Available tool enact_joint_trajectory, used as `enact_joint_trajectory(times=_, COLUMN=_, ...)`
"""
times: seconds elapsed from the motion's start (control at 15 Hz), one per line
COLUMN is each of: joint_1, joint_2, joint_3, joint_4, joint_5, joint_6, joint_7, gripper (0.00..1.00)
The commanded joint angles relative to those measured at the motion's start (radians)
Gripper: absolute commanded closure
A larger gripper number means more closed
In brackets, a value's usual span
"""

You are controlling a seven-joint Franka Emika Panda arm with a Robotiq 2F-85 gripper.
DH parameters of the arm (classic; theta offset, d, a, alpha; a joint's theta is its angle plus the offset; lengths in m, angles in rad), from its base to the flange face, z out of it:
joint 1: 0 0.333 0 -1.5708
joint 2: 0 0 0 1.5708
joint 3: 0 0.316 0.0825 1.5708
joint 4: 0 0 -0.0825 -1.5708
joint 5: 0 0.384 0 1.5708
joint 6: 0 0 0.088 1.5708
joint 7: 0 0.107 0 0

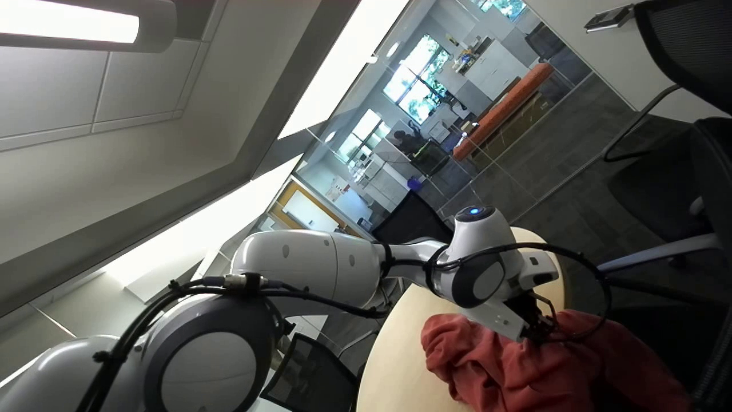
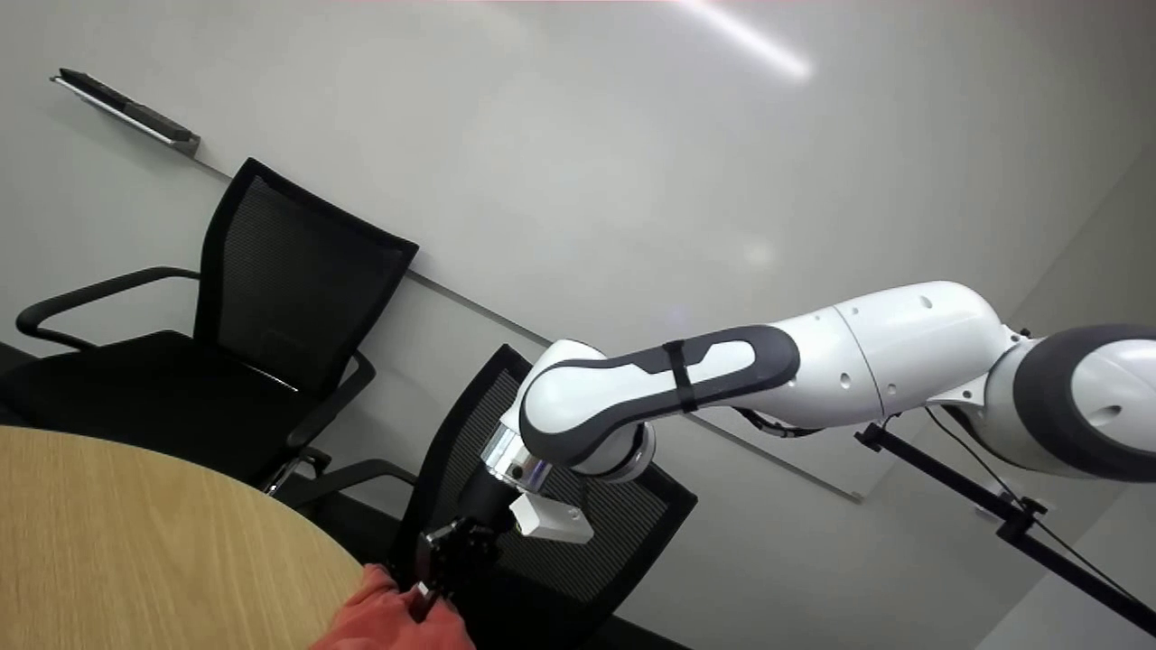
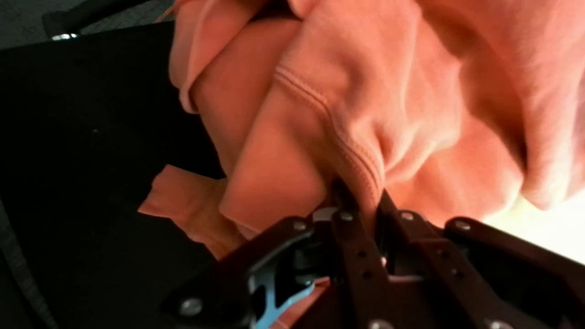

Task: Place the sweatshirt on the table

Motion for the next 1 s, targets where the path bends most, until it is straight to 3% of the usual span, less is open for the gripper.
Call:
enact_joint_trajectory(times=0.0, joint_1=-0.012, joint_2=-0.071, joint_3=0.099, joint_4=-0.022, joint_5=0.031, joint_6=-0.063, joint_7=-0.114, gripper=0.97)
enact_joint_trajectory(times=0.4, joint_1=0.108, joint_2=-0.073, joint_3=0.199, joint_4=0.145, joint_5=0.026, joint_6=-0.292, joint_7=-0.184, gripper=0.97)
enact_joint_trajectory(times=0.93, joint_1=0.347, joint_2=0.095, joint_3=0.199, joint_4=0.513, joint_5=-0.047, joint_6=-0.569, joint_7=-0.15, gripper=0.97)
